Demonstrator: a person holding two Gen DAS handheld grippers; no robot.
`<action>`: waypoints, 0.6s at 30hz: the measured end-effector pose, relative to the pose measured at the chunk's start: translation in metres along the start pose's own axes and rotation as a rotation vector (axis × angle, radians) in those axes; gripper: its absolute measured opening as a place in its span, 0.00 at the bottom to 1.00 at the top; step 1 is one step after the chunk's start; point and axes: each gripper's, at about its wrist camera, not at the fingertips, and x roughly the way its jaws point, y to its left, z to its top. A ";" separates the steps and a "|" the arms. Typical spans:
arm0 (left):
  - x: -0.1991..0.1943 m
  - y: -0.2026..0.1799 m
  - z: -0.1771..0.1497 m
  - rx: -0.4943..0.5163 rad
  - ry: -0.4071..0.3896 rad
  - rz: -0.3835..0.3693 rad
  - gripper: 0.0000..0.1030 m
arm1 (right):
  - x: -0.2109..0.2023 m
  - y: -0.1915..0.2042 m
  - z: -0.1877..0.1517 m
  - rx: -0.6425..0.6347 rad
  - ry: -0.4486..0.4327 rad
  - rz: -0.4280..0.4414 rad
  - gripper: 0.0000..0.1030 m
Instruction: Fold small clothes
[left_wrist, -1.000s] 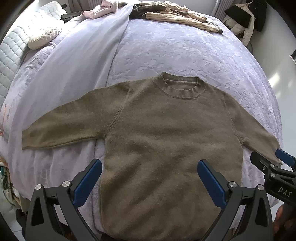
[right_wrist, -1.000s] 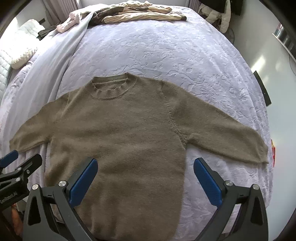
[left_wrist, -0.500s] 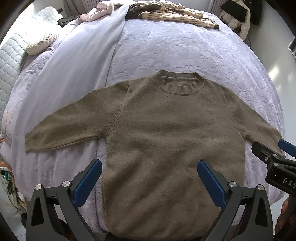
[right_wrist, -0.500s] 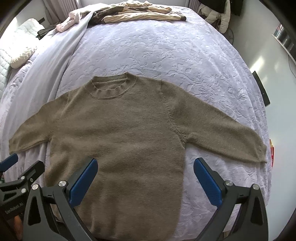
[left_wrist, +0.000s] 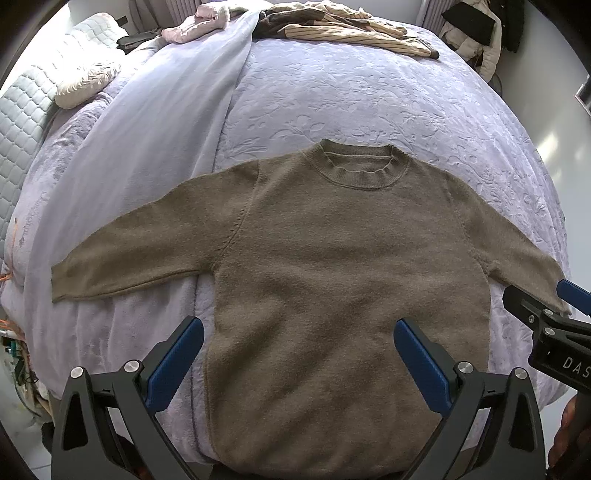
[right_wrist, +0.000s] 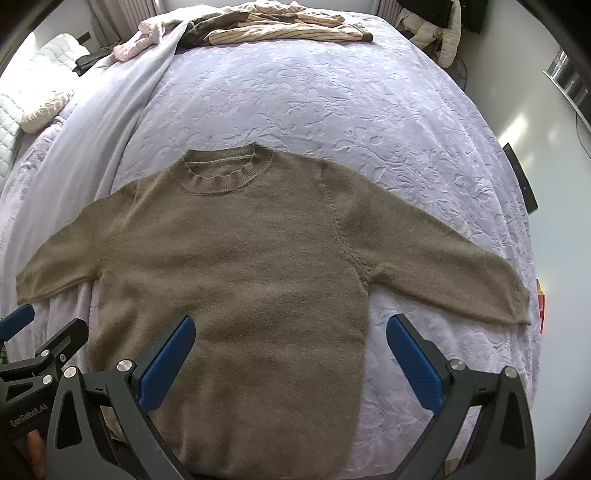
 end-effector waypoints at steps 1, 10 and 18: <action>0.000 0.001 0.000 0.000 0.000 0.001 1.00 | 0.000 0.001 0.000 -0.001 0.000 0.000 1.00; -0.001 0.002 -0.001 -0.002 -0.001 0.001 1.00 | 0.000 0.001 0.000 0.002 0.002 -0.001 1.00; -0.001 0.001 -0.001 -0.001 -0.002 0.002 1.00 | 0.000 0.002 -0.001 0.000 0.000 -0.002 1.00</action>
